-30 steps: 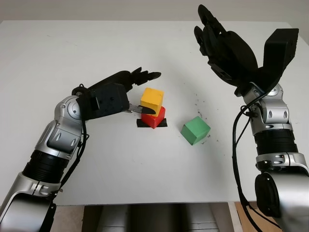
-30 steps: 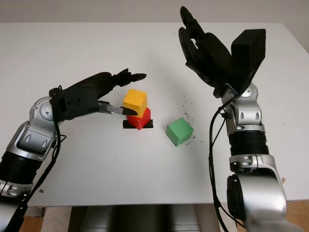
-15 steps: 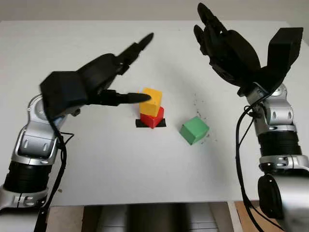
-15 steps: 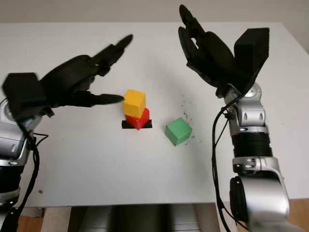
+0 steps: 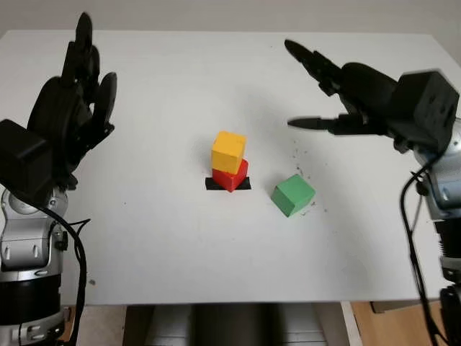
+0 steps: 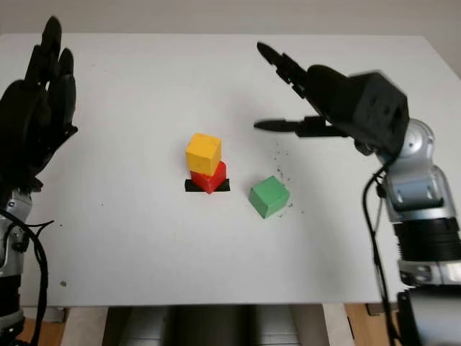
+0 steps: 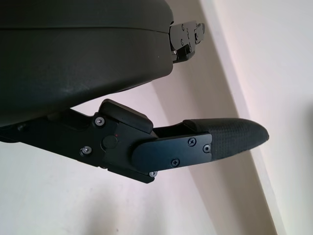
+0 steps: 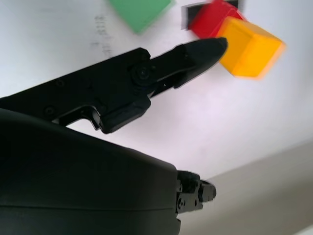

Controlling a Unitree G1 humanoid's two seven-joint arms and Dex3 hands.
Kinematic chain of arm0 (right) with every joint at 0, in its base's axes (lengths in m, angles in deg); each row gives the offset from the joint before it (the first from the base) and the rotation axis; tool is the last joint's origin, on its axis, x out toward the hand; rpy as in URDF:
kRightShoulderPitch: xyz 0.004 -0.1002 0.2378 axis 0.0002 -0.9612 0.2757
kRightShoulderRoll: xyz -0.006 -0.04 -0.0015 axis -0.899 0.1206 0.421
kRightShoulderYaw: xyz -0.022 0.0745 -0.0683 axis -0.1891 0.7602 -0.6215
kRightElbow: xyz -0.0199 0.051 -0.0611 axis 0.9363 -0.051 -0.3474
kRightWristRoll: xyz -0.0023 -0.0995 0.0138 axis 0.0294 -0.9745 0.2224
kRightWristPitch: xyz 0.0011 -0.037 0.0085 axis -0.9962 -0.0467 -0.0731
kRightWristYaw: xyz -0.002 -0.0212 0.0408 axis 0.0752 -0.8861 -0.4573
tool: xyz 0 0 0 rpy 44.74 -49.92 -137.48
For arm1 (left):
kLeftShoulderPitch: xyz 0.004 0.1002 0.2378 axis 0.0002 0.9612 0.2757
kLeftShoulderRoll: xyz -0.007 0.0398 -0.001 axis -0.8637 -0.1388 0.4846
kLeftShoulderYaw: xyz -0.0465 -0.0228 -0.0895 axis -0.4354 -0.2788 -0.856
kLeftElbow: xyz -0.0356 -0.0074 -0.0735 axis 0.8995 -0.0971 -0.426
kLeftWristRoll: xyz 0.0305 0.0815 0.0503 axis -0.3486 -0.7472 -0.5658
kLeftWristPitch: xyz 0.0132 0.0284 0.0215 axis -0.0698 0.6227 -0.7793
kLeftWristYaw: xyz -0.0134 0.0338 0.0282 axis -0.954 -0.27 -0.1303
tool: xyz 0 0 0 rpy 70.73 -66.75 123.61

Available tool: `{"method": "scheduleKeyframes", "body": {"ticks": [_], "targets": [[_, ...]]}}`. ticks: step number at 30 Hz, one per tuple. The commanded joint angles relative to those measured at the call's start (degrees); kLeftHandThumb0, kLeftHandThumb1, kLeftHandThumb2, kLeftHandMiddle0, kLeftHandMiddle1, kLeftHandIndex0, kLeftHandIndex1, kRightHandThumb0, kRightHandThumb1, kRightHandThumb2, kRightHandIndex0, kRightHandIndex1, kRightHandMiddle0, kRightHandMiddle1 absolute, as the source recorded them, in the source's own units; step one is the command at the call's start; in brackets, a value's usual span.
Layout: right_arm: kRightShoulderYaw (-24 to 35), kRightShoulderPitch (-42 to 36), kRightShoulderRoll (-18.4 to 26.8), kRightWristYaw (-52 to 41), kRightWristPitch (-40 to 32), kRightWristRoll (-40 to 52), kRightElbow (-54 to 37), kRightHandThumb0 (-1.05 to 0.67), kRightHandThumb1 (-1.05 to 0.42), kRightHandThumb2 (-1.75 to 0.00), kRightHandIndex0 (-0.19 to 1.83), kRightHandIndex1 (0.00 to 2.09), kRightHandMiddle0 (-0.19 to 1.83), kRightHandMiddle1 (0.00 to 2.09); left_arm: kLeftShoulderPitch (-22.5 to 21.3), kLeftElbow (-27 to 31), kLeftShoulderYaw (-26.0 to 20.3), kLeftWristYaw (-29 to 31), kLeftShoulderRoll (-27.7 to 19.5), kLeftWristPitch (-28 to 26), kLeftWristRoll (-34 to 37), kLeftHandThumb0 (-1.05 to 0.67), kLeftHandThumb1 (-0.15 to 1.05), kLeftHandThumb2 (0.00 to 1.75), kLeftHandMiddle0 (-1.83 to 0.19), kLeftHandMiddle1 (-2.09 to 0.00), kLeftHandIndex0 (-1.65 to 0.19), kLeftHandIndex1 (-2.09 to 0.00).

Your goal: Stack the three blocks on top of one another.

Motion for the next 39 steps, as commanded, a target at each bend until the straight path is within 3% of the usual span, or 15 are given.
{"method": "scheduleKeyframes", "body": {"ticks": [1, 7, 19, 39], "targets": [[-0.5, -2.3, 2.9, -0.3, 1.7, -2.5, -3.9, -0.67, -0.83, -0.03, -0.08, 0.06, 0.21, 0.10, 0.4, -1.3, -0.6, -0.8, 0.9, 1.1, 0.9, -0.85, 1.05, 0.63, 0.19, 0.00, 0.19, 0.00], [-1.3, -6.6, 8.3, -1.4, 6.9, -9.7, -8.9, -0.62, -0.79, -0.04, -0.09, 0.06, 0.23, 0.07, 1.2, -3.7, -0.3, -2.4, 2.7, 2.2, 1.7, -0.80, 1.05, 0.64, 0.19, 0.00, 0.19, 0.00], [0.6, -13.2, 13.2, -2.4, 13.7, -13.0, -15.6, -0.67, -0.80, -0.05, -0.09, 0.05, 0.29, 0.07, 3.3, -3.2, 0.0, -4.0, 2.4, 2.7, 1.1, -0.81, 1.05, 0.63, 0.19, 0.00, 0.19, 0.00], [-3.7, -14.2, 5.5, 10.6, 19.6, -20.1, -6.1, -0.55, -0.82, -0.06, -0.04, 0.06, 0.39, 0.08, 4.5, -2.1, 2.1, -3.2, 1.6, 3.4, -2.7, -0.82, 1.05, 0.66, 0.19, 0.00, 0.19, 0.00]]}}
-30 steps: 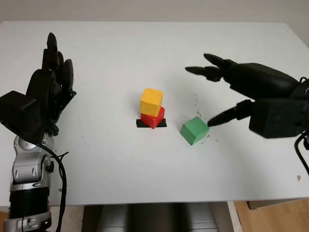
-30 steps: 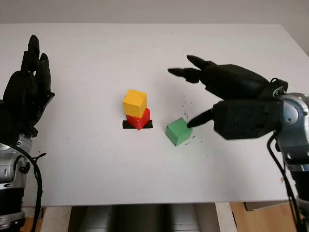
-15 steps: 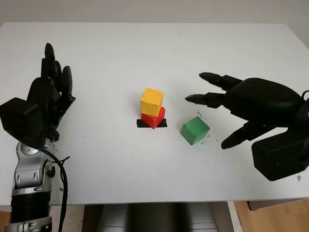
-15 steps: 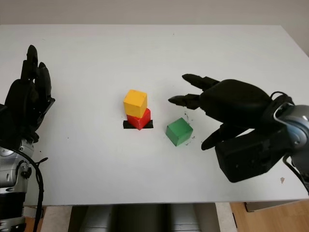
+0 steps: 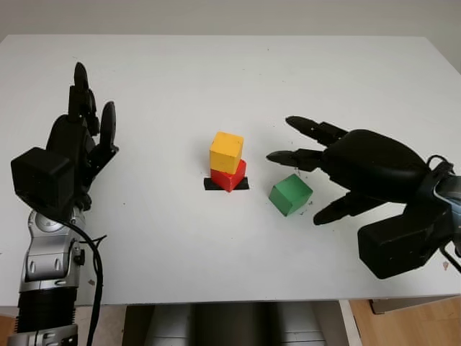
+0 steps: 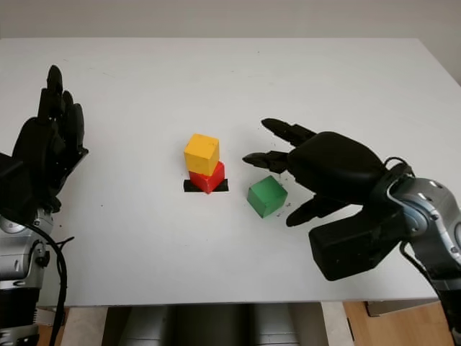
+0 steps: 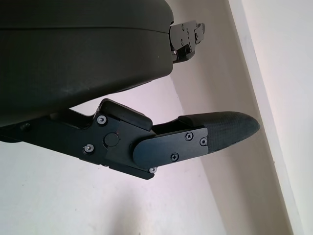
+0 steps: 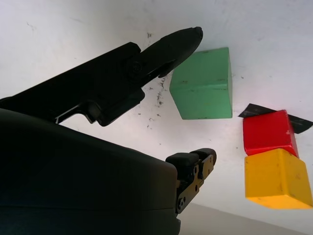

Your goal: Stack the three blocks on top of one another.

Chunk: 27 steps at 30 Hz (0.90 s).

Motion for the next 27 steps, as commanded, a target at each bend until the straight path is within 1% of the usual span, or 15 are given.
{"method": "scheduleKeyframes", "body": {"ticks": [1, 9, 15, 19, 20, 21, 22, 23, 24, 27], "targets": [[-0.4, 0.6, -0.8, 0.6, -0.5, -0.4, 0.5, -0.54, -0.83, -0.06, -0.04, 0.06, 0.39, 0.08, 0.9, 1.2, 0.4, 0.2, -0.4, 0.2, -0.2, -0.81, 1.05, 0.65, 0.19, 0.00, 0.19, 0.00], [-0.7, 1.1, -1.1, 2.7, 1.8, -0.1, 3.2, -0.51, -0.84, -0.06, -0.01, 0.07, 0.44, 0.10, 0.7, 0.7, 0.8, 0.2, -0.4, 0.4, -0.3, -0.81, 1.05, 0.63, 0.19, 0.00, 0.19, 0.00], [-1.2, 1.6, -1.5, 4.4, 4.0, -0.6, 5.4, -0.51, -0.85, -0.06, 0.03, 0.08, 0.51, 0.14, 0.3, 0.6, 1.1, -0.2, -0.3, 0.2, -0.7, -0.81, 1.05, 0.63, 0.19, 0.00, 0.19, 0.00], [-1.6, 2.0, -2.1, 5.9, 6.0, -0.4, 7.0, -0.52, -0.85, -0.05, 0.07, 0.09, 0.56, 0.19, -0.1, -0.2, 1.3, 0.5, -0.3, 1.3, -0.3, -0.80, 1.05, 0.63, 0.19, 0.00, 0.19, 0.00], [-1.7, 2.1, -2.2, 6.1, 6.3, -0.3, 7.3, -0.51, -0.85, -0.05, 0.08, 0.08, 0.53, 0.25, -0.2, -0.3, 1.3, 0.6, -0.3, 1.5, -0.2, -0.80, 1.05, 0.63, 0.19, 0.00, 0.19, 0.00], [-1.7, 2.2, -2.2, 6.2, 6.4, -0.3, 7.3, -0.51, -0.85, -0.05, 0.09, 0.07, 0.42, 0.48, -0.2, -0.5, 1.3, 0.6, -0.3, 1.7, -0.2, -0.80, 1.05, 0.63, 0.19, 0.00, 0.19, 0.00], [-1.8, 2.2, -2.2, 6.3, 6.5, -0.3, 7.5, -0.51, -0.85, -0.05, 0.10, 0.06, 0.35, 0.62, -0.2, -0.5, 1.4, 0.6, -0.3, 1.8, -0.4, -0.80, 1.05, 0.63, 0.19, 0.00, 0.19, 0.00], [-1.9, 2.3, -2.2, 6.3, 6.7, -0.3, 7.6, -0.51, -0.85, -0.05, 0.10, 0.06, 0.31, 0.71, -0.2, -0.5, 1.5, 0.5, -0.3, 1.8, -0.5, -0.80, 1.05, 0.63, 0.19, 0.00, 0.19, 0.00], [-1.9, 2.3, -2.3, 6.3, 6.9, -0.1, 7.7, -0.51, -0.85, -0.05, 0.10, 0.06, 0.28, 0.78, -0.1, -0.4, 1.5, 0.7, -0.4, 1.7, -0.5, -0.80, 1.05, 0.63, 0.19, 0.00, 0.19, 0.00], [-2.1, 2.4, -2.5, 5.8, 6.8, 0.4, 8.0, -0.51, -0.85, -0.05, 0.11, 0.06, 0.26, 0.85, 0.0, -0.2, 1.5, 1.0, -0.4, 1.6, -0.3, -0.80, 1.05, 0.62, 0.19, 0.00, 0.19, 0.00]]}}
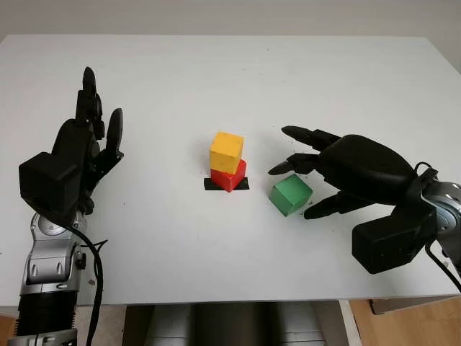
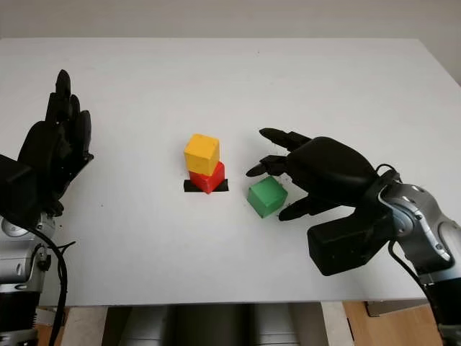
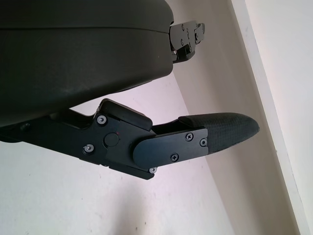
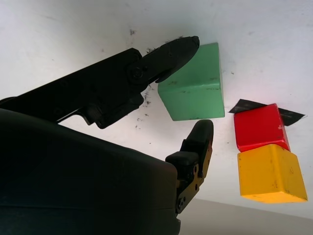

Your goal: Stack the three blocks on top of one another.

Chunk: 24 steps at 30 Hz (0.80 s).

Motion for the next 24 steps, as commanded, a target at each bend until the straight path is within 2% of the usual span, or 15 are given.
{"method": "scheduleKeyframes", "body": {"ticks": [1, 6, 15, 24], "targets": [[-0.4, 0.6, -0.4, -0.2, 0.1, 0.5, 0.2, -0.51, -0.85, -0.05, 0.11, 0.06, 0.25, 0.87, -0.2, 0.0, 0.2, 0.3, -0.4, 0.7, 0.2, -0.80, 1.05, 0.62, 0.19, 0.00, 0.19, 0.00], [-0.6, 0.7, -1.0, 0.1, 0.4, 0.4, 0.7, -0.52, -0.85, -0.05, 0.12, 0.06, 0.25, 0.91, -0.2, 0.1, 0.3, 0.2, -0.7, 0.6, -0.3, -0.81, 1.05, 0.61, 0.19, 0.00, 0.19, 0.00], [-0.9, 0.8, -1.4, 0.4, 0.3, -0.3, 1.4, -0.48, -0.84, -0.05, 0.16, 0.07, 0.27, 1.11, 0.0, 0.2, 0.6, 0.4, -0.5, 0.9, -0.3, -0.79, 1.05, 0.62, 0.19, 0.00, 0.19, 0.00], [-1.3, 0.8, -1.5, 0.6, 0.0, -1.2, 1.9, -0.39, -0.84, -0.06, 0.18, 0.06, 0.31, 1.05, 0.4, 0.5, 0.6, 0.3, -0.4, 0.9, -0.3, -0.79, 1.05, 0.61, 0.19, 0.00, 0.19, 0.00]]}}
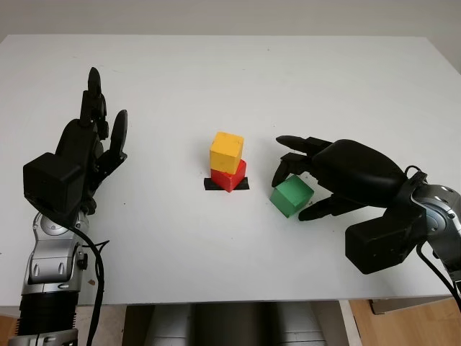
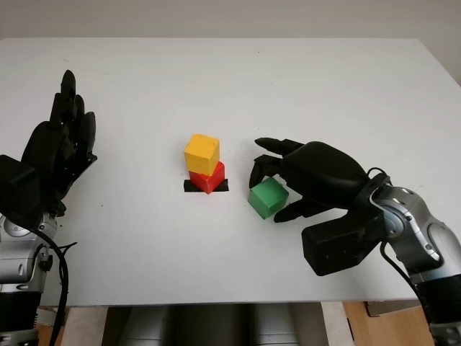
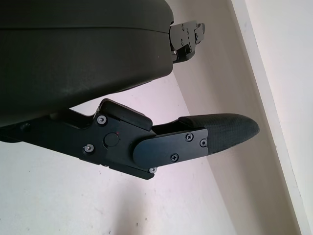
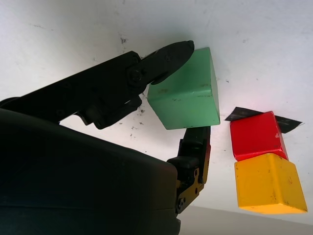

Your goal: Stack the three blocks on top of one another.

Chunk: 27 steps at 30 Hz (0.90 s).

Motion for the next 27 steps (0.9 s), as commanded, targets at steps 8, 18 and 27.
{"method": "scheduleKeyframes", "body": {"ticks": [8, 18, 27], "targets": [[-0.5, 1.1, 0.4, 2.0, 2.2, -1.0, 1.3, -0.32, -0.88, -0.06, 0.23, 0.07, 0.38, 1.27, 0.9, 0.3, 0.1, -0.1, -0.3, 1.3, -0.3, -0.77, 1.05, 0.61, 0.19, 0.00, 0.19, 0.00], [1.9, 3.2, 0.4, 3.5, 3.0, 1.0, 0.5, -0.27, -0.95, -0.06, 0.28, 0.07, 0.28, 1.44, 0.6, -0.7, 0.3, -0.6, 0.0, 1.7, -0.8, -0.78, 1.05, 0.59, 0.19, 0.00, 0.19, 0.00], [6.1, 8.6, -2.0, -0.8, -5.8, 14.0, 1.2, -0.24, -0.92, -0.05, 0.29, 0.06, 0.45, 1.17, 0.6, -0.5, 0.7, -1.1, -0.1, 0.6, -1.5, -0.77, 1.05, 0.58, 0.19, 0.00, 0.19, 0.00]]}}
